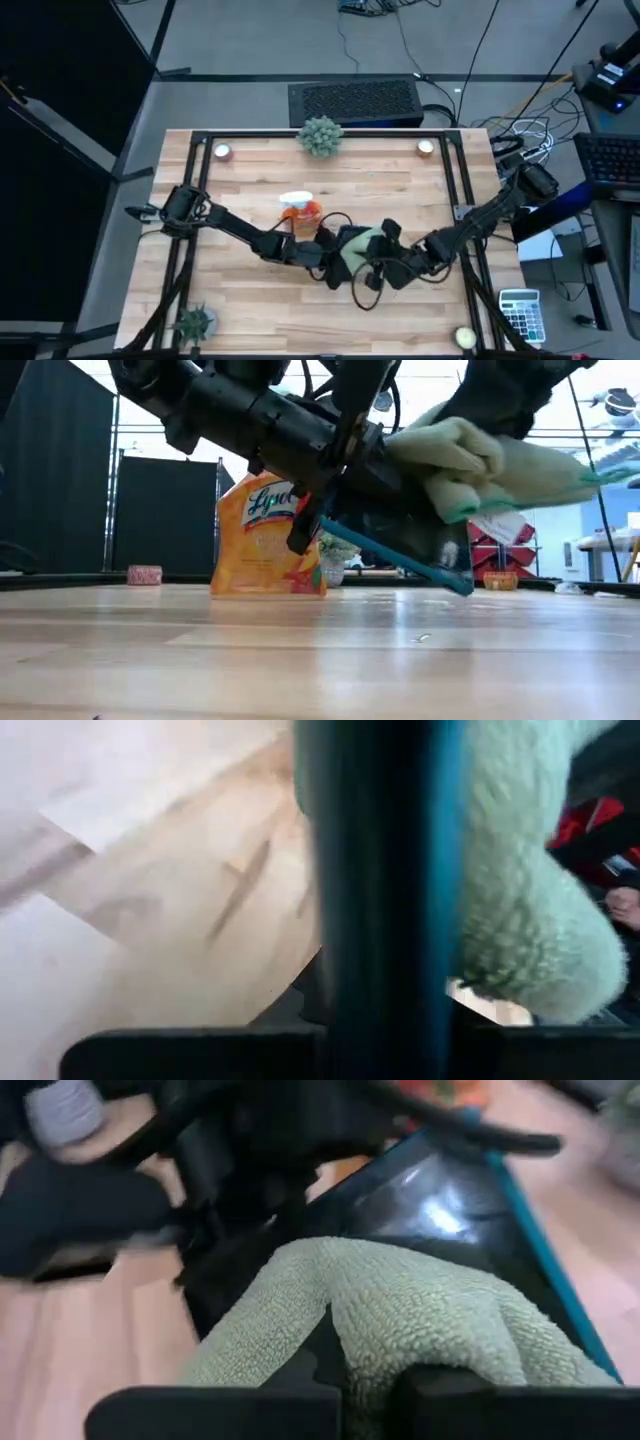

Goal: Apply microfiber cloth
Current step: Wipe the front of the cellphone using the microfiber cloth

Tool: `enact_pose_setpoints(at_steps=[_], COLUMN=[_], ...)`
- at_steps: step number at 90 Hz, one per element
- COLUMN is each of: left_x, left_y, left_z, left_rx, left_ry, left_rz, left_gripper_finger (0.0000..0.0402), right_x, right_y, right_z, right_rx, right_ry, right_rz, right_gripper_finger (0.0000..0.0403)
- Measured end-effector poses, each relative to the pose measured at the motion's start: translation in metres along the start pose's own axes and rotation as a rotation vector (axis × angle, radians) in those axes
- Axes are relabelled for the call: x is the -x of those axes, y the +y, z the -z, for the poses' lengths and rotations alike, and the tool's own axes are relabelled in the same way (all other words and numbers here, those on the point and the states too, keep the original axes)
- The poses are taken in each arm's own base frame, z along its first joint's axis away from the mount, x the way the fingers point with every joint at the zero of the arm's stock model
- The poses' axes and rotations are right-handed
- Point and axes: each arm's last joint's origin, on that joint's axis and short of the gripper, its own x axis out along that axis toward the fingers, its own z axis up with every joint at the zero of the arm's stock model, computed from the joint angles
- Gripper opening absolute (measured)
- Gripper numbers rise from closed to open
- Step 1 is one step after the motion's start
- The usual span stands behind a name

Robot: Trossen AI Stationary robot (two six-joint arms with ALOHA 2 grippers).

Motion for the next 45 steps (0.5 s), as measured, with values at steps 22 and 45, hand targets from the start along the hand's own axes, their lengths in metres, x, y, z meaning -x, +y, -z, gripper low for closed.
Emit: enact_pose_setpoints(at_steps=[22, 45], left_x=[0.001, 0.001], left_y=[-0.002, -0.003], left_z=[0.003, 0.004], left_rx=[-0.035, -0.037], left_ry=[0.030, 0.029], left_rz=[0.019, 0.021], left_gripper_finger=[0.0015, 0.0015], right_x=[-0.012, -0.001], right_y=[0.013, 0.010], right_z=[-0.006, 0.011], right_rx=[0.005, 0.030], right_ry=[-0.058, 0.059], right_rz=[-0.099, -0.043], right_gripper_finger=[0.0002, 0.0002])
